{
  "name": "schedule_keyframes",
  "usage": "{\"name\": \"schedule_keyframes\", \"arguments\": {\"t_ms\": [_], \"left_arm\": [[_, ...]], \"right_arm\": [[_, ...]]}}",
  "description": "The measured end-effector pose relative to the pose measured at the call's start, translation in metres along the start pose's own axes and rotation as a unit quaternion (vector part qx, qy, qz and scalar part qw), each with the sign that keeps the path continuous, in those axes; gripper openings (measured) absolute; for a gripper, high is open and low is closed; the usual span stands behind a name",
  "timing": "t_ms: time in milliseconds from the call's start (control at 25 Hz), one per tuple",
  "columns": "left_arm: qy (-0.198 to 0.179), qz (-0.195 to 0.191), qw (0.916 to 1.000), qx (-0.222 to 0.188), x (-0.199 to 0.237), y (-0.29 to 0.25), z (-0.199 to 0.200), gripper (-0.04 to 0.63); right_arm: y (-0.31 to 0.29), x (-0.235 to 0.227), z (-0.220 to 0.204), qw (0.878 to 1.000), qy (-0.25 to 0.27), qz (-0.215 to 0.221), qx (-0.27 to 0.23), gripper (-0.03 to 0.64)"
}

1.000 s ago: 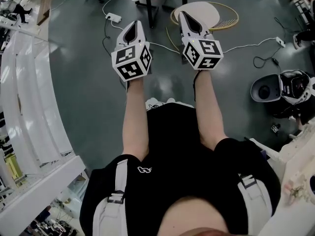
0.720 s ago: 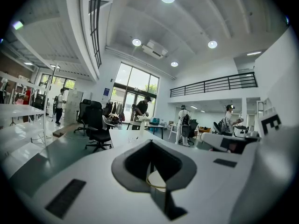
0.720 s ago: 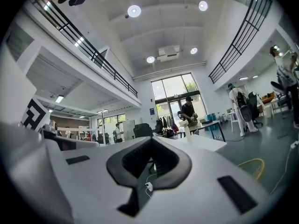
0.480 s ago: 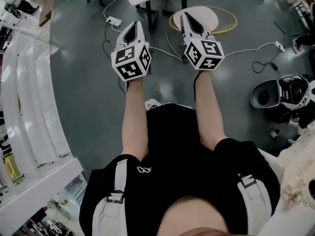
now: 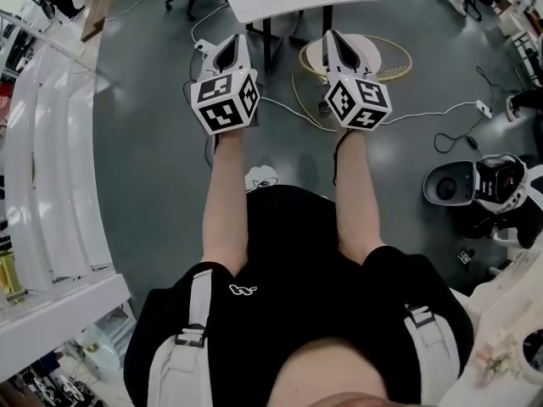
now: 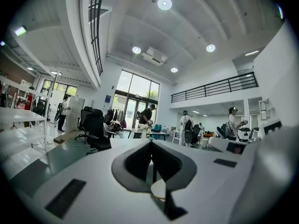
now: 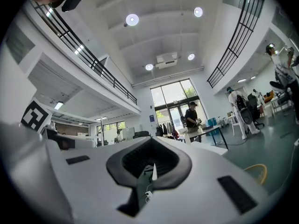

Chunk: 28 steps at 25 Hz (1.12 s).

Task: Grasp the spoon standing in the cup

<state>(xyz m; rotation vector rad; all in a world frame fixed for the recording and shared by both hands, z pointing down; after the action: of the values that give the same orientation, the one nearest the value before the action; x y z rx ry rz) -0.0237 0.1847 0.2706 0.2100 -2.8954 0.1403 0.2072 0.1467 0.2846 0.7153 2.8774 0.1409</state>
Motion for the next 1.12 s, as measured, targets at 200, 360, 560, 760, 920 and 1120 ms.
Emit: {"name": "schedule_keyframes", "arguments": {"t_ms": [200,360,560,760,920,1120], "left_arm": [[-0.001,-0.005,1.0000,0.002,-0.001,-0.010,0.002,0.014],[0.005,-0.009,0.9999,0.005,0.012,-0.026,-0.003,0.014],[0.009,-0.018,0.9998,0.009,0.018,-0.062,-0.009,0.014],[0.016,-0.020,0.9996,0.009,0.045,-0.109,-0.004,0.014],[0.030,-0.017,0.9993,0.016,0.064,-0.150,-0.003,0.014],[0.049,-0.013,0.9981,0.035,0.095,-0.203,-0.008,0.014]], "right_arm": [[-0.005,-0.009,0.001,1.000,-0.004,-0.007,-0.001,0.006],[-0.018,-0.007,-0.010,1.000,0.000,-0.007,0.005,0.006],[-0.046,-0.030,-0.016,1.000,0.001,-0.022,0.005,0.006],[-0.095,-0.038,-0.025,1.000,0.001,-0.025,0.006,0.006],[-0.140,-0.044,-0.039,0.999,0.006,-0.017,0.028,0.006],[-0.199,-0.047,-0.058,0.998,0.008,-0.012,0.058,0.006]]}}
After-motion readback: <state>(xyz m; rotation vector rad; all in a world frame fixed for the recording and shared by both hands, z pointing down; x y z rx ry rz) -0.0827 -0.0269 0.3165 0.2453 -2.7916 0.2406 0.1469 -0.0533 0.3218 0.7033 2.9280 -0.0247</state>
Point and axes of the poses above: the fingertips, and each gripper's own axes: y backward along the fingers, x to its left, z out of its top, the point moved 7 cm from there along y, backward along the fingers, and after that the axes turned 5 degrees about y, right-handed, at the moved point
